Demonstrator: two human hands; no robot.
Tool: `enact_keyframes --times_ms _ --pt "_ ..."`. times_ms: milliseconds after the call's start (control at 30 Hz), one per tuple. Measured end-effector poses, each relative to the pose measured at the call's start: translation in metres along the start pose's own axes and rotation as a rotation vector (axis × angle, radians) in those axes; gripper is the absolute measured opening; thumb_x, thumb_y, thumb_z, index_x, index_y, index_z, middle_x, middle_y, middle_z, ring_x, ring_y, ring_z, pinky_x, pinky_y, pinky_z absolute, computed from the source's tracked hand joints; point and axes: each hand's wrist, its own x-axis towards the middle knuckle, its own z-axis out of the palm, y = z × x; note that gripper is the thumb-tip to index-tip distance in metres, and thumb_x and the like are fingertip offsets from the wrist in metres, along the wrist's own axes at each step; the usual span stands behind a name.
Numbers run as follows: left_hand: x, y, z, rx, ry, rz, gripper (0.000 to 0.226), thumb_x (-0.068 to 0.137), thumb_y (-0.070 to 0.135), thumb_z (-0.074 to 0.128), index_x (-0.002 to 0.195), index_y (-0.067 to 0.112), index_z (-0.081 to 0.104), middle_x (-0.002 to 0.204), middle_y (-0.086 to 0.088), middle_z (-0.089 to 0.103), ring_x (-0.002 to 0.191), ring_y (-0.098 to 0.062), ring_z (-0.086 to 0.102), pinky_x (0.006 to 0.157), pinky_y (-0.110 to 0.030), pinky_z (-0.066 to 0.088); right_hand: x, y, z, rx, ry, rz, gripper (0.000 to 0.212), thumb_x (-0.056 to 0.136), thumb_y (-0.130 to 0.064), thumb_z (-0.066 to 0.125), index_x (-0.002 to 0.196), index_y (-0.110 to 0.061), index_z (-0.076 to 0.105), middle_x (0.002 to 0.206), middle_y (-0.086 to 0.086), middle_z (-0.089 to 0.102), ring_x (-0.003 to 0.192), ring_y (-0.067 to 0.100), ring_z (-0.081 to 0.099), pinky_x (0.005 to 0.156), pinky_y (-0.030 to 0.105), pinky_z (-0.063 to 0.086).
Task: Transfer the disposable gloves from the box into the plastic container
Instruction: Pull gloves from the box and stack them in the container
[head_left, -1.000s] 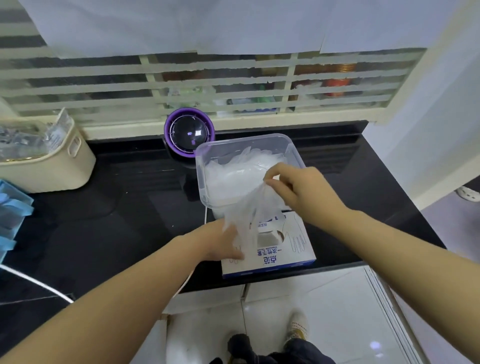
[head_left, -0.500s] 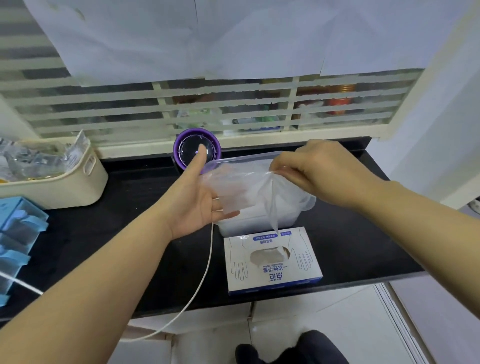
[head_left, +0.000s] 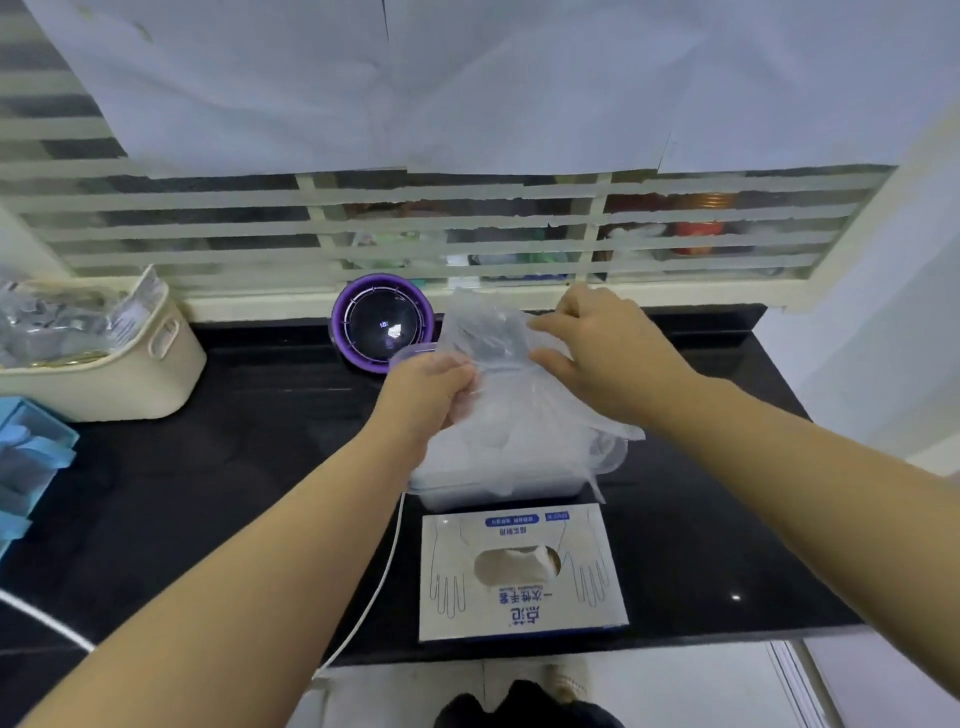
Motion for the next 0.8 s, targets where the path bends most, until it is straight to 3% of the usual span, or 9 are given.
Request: enact_keyframes --times_ms 133,267,333,433,467,533,633,800 --pt "0.008 -0.022 0.017 -0.161 0.107 -0.110 0.012 0.096 0.002 0.052 0.088 0.010 0.057 0.079 -0.002 0.060 0.071 -0.013 0.057 0.075 -0.028 0.048 0.007 -0.015 0.033 0.088 -0.269 0.081 0.067 0.093 -0.059 0.036 0.146 -0.020 0.029 0.151 0.008 0.028 0.135 0.029 0.028 0.109 0.044 0.027" --pt "0.010 -0.025 0.012 -0.074 0.151 -0.100 0.015 0.095 -0.001 0.051 0.108 0.006 0.055 0.083 0.001 0.056 0.074 -0.012 0.057 0.078 -0.033 0.052 0.008 -0.012 0.083 0.113 -0.493 0.029 0.075 0.092 -0.059 0.041 0.151 -0.026 0.009 0.160 0.006 0.003 0.146 0.029 0.004 0.117 0.052 0.011" --pt "0.007 -0.024 0.003 0.155 0.235 0.002 0.035 0.092 0.002 0.055 0.124 0.015 0.050 0.096 0.004 0.054 0.078 -0.008 0.055 0.078 -0.034 0.052 0.010 -0.011 0.100 0.128 -0.549 0.005 0.076 0.091 -0.059 0.043 0.151 -0.029 0.008 0.160 0.005 0.000 0.146 0.029 0.003 0.117 0.052 0.010" --pt "0.000 -0.020 -0.007 0.601 0.327 0.426 0.045 0.089 0.005 0.059 0.127 0.025 0.049 0.122 0.009 0.044 0.101 -0.004 0.050 0.084 -0.012 0.039 0.019 -0.009 0.112 0.157 -0.621 -0.033 0.078 0.090 -0.058 0.047 0.151 -0.030 0.008 0.160 0.004 -0.001 0.145 0.029 0.005 0.116 0.051 0.013" --pt "0.002 -0.019 -0.007 0.724 0.271 0.561 0.042 0.090 0.006 0.058 0.128 0.022 0.052 0.124 0.007 0.046 0.108 -0.006 0.049 0.085 -0.007 0.036 0.021 -0.009 0.114 0.152 -0.636 -0.059 0.078 0.090 -0.058 0.048 0.151 -0.030 0.009 0.160 0.003 -0.001 0.145 0.030 0.006 0.116 0.051 0.014" --pt "0.013 -0.018 -0.001 1.026 -0.002 0.621 0.035 0.096 0.009 0.051 0.130 0.018 0.053 0.130 0.004 0.051 0.115 -0.009 0.049 0.090 -0.009 0.036 0.025 -0.008 0.116 0.138 -0.647 -0.126 0.078 0.089 -0.057 0.050 0.151 -0.029 0.012 0.160 0.003 0.003 0.144 0.030 0.010 0.116 0.050 0.018" --pt "0.035 -0.028 0.005 1.394 -0.338 0.360 0.045 0.098 0.015 0.051 0.142 0.019 0.041 0.142 0.002 0.041 0.121 -0.016 0.048 0.095 -0.027 0.042 0.026 -0.004 0.115 0.163 -0.660 -0.183 0.073 0.090 -0.051 0.053 0.150 -0.028 0.018 0.159 -0.001 0.009 0.143 0.026 0.016 0.115 0.046 0.021" --pt "0.056 -0.049 0.002 1.515 -0.461 0.121 0.073 0.091 0.027 0.064 0.151 0.020 0.023 0.150 -0.005 0.028 0.124 -0.027 0.048 0.099 -0.040 0.046 0.023 0.005 0.108 0.157 -0.681 -0.018 0.063 0.095 -0.045 0.048 0.150 -0.025 0.023 0.160 0.004 0.006 0.145 0.027 0.009 0.115 0.045 0.018"
